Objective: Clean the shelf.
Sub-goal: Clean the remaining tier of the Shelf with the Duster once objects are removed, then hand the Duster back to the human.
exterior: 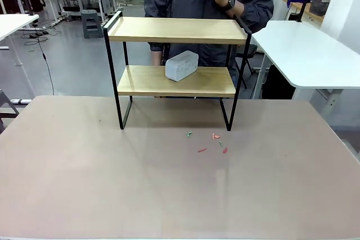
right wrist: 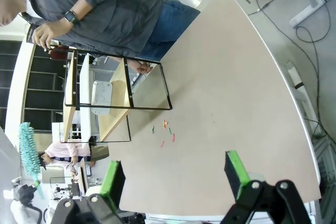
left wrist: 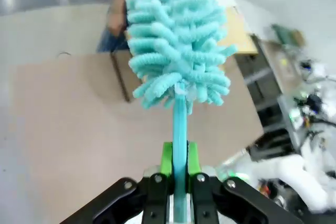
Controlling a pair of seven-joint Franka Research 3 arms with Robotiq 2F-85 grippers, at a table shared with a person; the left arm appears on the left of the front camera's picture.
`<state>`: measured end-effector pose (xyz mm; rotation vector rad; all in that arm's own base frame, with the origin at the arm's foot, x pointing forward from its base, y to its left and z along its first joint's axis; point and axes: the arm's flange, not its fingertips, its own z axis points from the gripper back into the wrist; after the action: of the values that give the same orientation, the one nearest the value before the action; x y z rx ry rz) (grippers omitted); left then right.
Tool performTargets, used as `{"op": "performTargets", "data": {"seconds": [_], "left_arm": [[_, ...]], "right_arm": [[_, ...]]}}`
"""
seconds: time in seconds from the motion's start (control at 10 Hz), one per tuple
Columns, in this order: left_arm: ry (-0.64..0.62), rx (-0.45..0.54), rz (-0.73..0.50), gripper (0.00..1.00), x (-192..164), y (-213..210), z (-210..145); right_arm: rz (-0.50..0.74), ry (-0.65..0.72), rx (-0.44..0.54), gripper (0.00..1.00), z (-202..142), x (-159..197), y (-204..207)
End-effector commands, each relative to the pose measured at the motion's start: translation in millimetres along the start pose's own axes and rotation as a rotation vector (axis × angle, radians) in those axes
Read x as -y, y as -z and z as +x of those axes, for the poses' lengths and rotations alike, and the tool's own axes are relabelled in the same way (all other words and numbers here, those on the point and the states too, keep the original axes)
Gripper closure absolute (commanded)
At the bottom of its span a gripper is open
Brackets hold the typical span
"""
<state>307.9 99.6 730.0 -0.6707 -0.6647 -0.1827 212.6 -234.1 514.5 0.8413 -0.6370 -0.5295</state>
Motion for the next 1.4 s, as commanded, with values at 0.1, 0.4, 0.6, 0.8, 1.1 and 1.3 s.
{"op": "performTargets", "data": {"seconds": [0.1, 0.4, 0.6, 0.8, 1.1, 1.3], "left_arm": [[-0.007, 0.012, -0.044, 0.88, -71, 98, -37], [-0.193, -0.140, -0.147, 0.88, -137, 160, -59], [-0.107, -0.094, -0.047, 0.88, -107, 140, -66], [-0.107, -0.094, -0.047, 0.88, -107, 140, -66], [-0.107, -0.094, -0.047, 0.88, -107, 140, -66], [-0.107, -0.094, -0.047, 0.88, -107, 140, -66]], "right_arm": [[0.027, -0.021, 0.010, 0.00, 0, -1, 2], [0.027, -0.021, 0.010, 0.00, 0, -1, 2], [0.027, -0.021, 0.010, 0.00, 0, -1, 2], [0.027, -0.021, 0.010, 0.00, 0, -1, 2], [0.027, -0.021, 0.010, 0.00, 0, -1, 2], [0.027, -0.021, 0.010, 0.00, 0, -1, 2]]}}
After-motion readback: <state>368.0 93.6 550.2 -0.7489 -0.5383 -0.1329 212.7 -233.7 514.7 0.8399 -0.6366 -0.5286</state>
